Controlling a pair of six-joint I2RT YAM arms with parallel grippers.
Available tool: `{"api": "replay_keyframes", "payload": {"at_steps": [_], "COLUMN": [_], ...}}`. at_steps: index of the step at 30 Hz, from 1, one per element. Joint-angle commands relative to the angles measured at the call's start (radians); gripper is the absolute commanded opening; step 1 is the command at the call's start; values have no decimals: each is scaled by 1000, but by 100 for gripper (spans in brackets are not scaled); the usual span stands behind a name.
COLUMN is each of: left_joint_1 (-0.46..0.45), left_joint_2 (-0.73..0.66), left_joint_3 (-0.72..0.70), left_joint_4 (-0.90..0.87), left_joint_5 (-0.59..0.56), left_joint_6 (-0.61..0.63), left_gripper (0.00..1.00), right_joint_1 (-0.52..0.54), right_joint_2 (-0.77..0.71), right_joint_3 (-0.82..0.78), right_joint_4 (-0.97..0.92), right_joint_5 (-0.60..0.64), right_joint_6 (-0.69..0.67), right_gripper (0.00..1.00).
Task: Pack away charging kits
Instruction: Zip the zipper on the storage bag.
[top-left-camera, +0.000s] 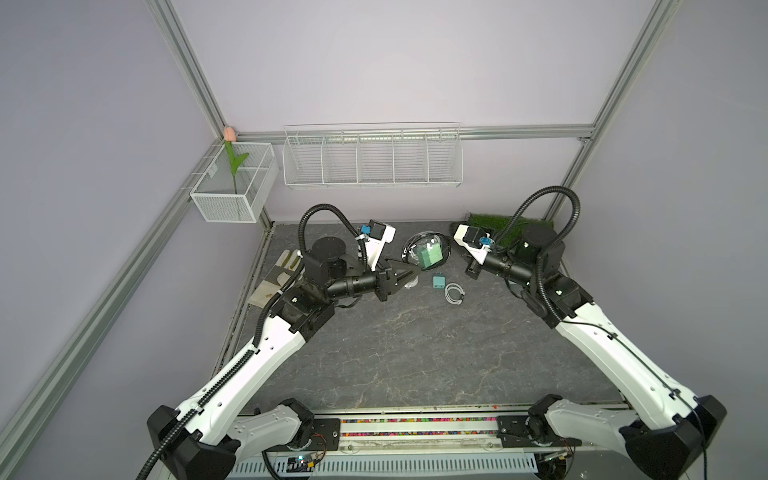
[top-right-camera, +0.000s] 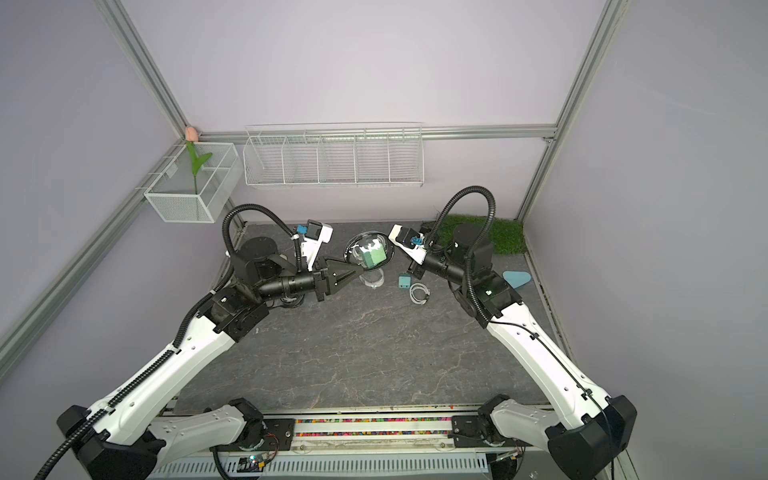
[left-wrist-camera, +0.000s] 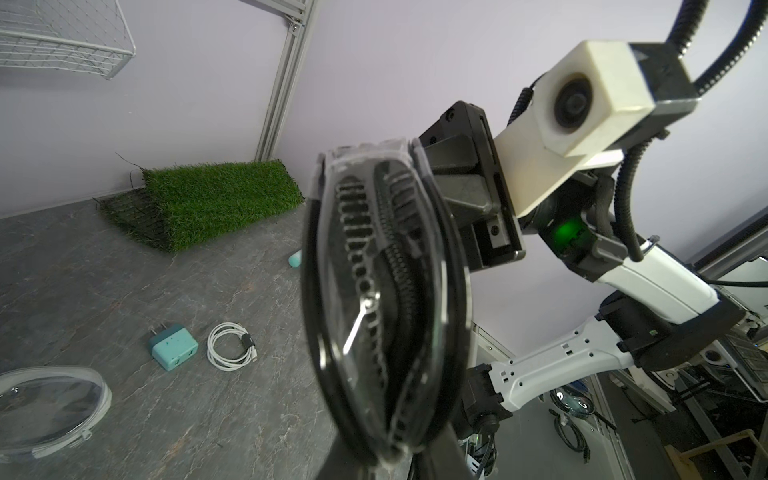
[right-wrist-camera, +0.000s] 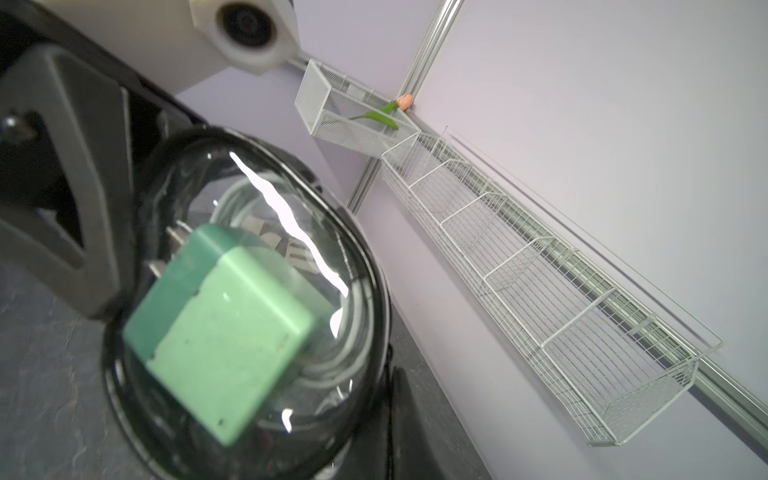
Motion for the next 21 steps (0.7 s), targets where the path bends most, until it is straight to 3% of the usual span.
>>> {"api": "replay_keyframes", "payload": {"at_steps": [1,2,5,8,10,11,12,17,21], "left_joint_1": [18,25,36,36,36,36,36,36,36], "left_joint_2": [57,70,92,96,99,100,101,95,102], "left_joint_3": [31,29,17,0,-6,-7,-8,-13,-2], "left_joint_4": [123,166,274,362,396,407,420,400,351], "left_joint_5": [55,69,90,73,63,60,63,64,52], "left_joint_6": [-80,-107,-166,-201,-218,-225,-233,-223,-199], "left_gripper": [41,56,77,86,86,83,71,41,9], "right_joint_1": [97,113,139,164,185,191,196,200,201], "right_joint_2": [-57,-60,-45,-23,-6,2,11,33,30], "right_joint_3": [-83,-98,-92,-105,-104,-101,-99,-86,-78], "right_joint_4": [172,200,203,262,293,298,307,324,302], "right_joint_5": [98,133,185,229,282,293,321,504,448], "right_joint_6": [99,129,187,242,274,282,291,329,322], "right_gripper": [6,6,6,6,6,6,6,6,6]}}
